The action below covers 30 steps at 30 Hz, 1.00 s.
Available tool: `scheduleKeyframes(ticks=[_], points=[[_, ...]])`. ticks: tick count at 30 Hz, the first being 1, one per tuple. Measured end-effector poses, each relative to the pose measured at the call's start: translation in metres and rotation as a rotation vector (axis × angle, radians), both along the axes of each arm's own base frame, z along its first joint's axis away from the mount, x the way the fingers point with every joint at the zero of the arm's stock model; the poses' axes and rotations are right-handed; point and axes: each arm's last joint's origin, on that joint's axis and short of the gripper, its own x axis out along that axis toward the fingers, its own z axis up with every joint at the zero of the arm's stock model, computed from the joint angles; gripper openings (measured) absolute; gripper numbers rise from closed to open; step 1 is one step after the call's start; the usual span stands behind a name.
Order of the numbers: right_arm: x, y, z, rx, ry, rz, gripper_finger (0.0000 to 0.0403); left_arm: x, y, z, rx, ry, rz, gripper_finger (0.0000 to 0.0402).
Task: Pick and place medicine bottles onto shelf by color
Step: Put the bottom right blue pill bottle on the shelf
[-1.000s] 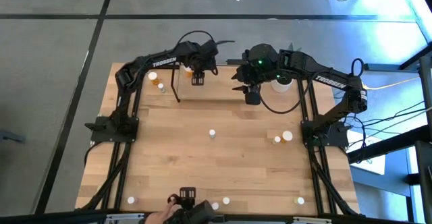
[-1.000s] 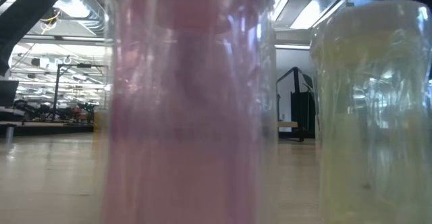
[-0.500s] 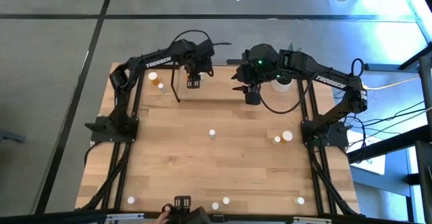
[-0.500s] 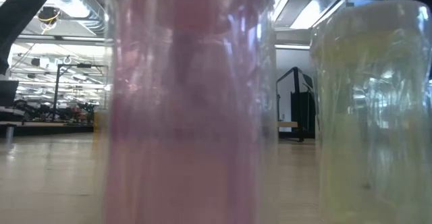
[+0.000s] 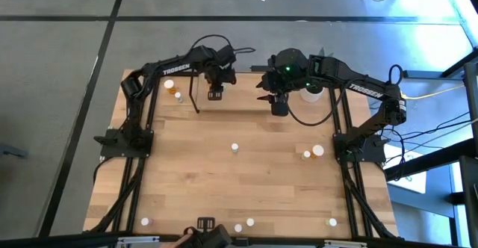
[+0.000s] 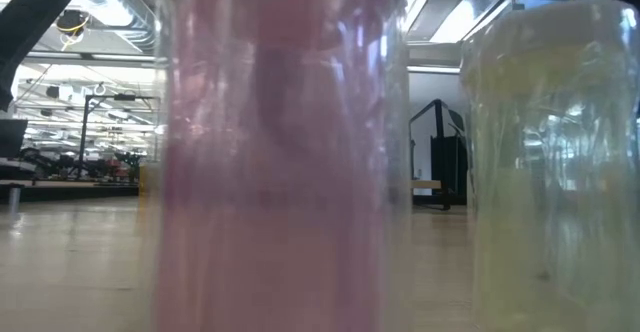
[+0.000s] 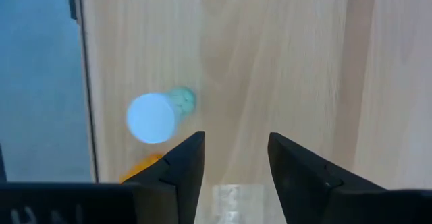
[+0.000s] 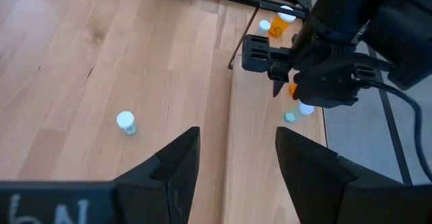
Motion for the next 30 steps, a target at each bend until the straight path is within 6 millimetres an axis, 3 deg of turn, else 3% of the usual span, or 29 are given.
scheduleKeyframes(ticks=[7,30], points=[[0.0,-0.0001,0.0,0.0,0.0,0.0,0.0195,0.0013,0.0004,-0.0085,-0.003,-0.022,-0.004,0.014],[0.0,0.0,0.0,0.0,0.0,0.0,0.0195,0.0021,0.0021,-0.0083,0.023,-0.025,0.009,0.0135]])
